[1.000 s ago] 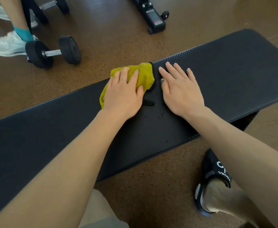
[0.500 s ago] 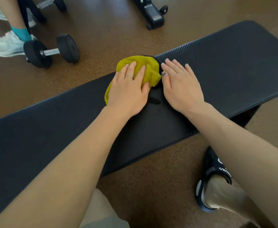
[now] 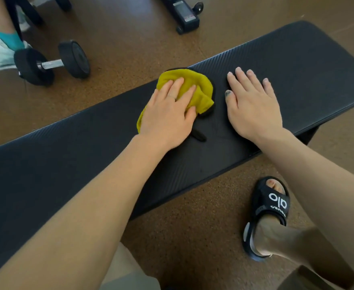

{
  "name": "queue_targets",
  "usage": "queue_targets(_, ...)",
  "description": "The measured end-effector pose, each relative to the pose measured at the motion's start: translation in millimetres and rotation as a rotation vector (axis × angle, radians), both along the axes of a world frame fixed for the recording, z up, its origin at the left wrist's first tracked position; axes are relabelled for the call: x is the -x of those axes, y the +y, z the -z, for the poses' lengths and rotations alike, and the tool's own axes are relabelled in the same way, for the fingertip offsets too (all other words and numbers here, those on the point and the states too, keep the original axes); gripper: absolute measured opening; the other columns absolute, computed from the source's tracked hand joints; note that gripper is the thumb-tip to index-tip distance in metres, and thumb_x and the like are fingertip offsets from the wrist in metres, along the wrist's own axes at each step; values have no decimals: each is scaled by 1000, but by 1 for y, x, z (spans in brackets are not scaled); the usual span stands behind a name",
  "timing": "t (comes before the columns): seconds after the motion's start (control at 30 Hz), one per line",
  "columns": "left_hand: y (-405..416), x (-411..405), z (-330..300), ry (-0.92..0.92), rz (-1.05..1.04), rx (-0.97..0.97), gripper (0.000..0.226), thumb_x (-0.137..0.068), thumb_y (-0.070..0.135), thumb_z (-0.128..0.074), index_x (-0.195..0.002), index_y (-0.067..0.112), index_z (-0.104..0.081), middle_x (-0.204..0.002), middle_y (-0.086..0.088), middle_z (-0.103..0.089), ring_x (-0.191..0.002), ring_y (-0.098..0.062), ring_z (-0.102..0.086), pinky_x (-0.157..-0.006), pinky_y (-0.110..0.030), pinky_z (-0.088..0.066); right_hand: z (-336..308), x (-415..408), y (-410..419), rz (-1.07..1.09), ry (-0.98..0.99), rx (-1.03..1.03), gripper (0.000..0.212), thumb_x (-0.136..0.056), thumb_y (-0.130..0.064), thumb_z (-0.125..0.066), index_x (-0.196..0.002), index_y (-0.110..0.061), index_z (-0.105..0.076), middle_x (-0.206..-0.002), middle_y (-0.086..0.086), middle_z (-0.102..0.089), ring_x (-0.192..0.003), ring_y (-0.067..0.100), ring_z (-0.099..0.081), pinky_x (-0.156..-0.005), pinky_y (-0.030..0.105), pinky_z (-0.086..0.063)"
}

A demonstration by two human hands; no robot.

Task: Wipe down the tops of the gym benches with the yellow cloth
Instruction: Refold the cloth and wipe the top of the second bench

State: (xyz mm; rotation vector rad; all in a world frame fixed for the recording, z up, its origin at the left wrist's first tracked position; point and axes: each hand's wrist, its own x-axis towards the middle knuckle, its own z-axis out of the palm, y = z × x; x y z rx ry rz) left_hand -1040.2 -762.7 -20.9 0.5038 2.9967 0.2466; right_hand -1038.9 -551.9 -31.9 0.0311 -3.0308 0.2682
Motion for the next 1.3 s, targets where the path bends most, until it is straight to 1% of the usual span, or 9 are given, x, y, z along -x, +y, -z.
queue_targets(0.13,-21,-81,-13,8,132,-79,58,-104,49,-30,-160,32,-33,-169,0,-24,-157,-23,-18,-127,-48,-18,-1,-3,0,-13,-16,12,57,-108,-41,-17,-161,-21,-24,-169,1,-20,-157,22,-13,-127,49,-9)
queue_targets(0.23,-32,-137,-15,-69,196,-39,57,-106,52,-27,-161,39,-24,-171,8,-16,-159,-14,-9,-129,-40,-9,-3,-3,-1,-2,-17,10,57,-108,-42,-16,-161,-22,-24,-169,1,-20,-157,21,-12,-127,48,-8)
queue_targets(0.37,-23,-94,-8,-4,256,-18,57,-106,52,-27,-161,39,-26,-171,6,-20,-158,-17,-15,-129,-41,-13,-2,-3,-4,6,-4,13,58,-107,-44,-19,-160,-22,-27,-168,0,-22,-156,21,-15,-127,48,-10)
queue_targets(0.5,9,-44,0,37,112,-21,57,-105,48,-31,-158,32,-35,-169,-3,-27,-155,-25,-23,-127,-46,-19,-3,-3,-4,29,5,17,57,-107,-43,-21,-159,-23,-30,-167,0,-25,-156,20,-17,-127,48,-12)
queue_targets(0.7,-17,-122,-6,69,248,-83,54,-106,46,-36,-158,32,-38,-167,0,-31,-154,-22,-26,-127,-44,-21,-6,-6,-4,19,-32,23,57,-107,-42,-17,-160,-24,-27,-168,-1,-22,-156,20,-14,-127,47,-10)
queue_targets(0.87,-65,-178,9,226,393,55,59,-102,16,-54,-158,26,-39,-166,-9,-34,-150,-32,-37,-122,-51,-31,-7,-6,-5,13,-66,15,58,-107,-42,-15,-161,-23,-25,-169,-1,-19,-157,20,-12,-127,47,-9)
queue_targets(1.1,-120,-199,9,279,447,165,57,-107,0,-24,-160,21,-34,-165,-13,-32,-150,-36,-37,-121,-53,-33,-9,-10,-7,25,-70,12,57,-107,-39,-17,-160,-20,-27,-169,1,-21,-156,22,-14,-127,47,-10)
queue_targets(1.23,-94,-185,8,256,412,125,69,-98,1,-56,-160,19,-33,-166,-15,-31,-150,-37,-35,-122,-53,-30,-11,-13,-8,34,-70,31,57,-107,-41,-16,-160,-21,-26,-169,0,-20,-157,21,-13,-127,47,-9)
queue_targets(1.3,-64,-167,8,246,393,82,69,-98,6,-61,-160,19,-34,-166,-15,-31,-150,-37,-35,-123,-52,-29,-10,-12,-7,25,-63,40,57,-108,-40,-16,-160,-21,-26,-169,1,-21,-157,21,-13,-128,46,-8)
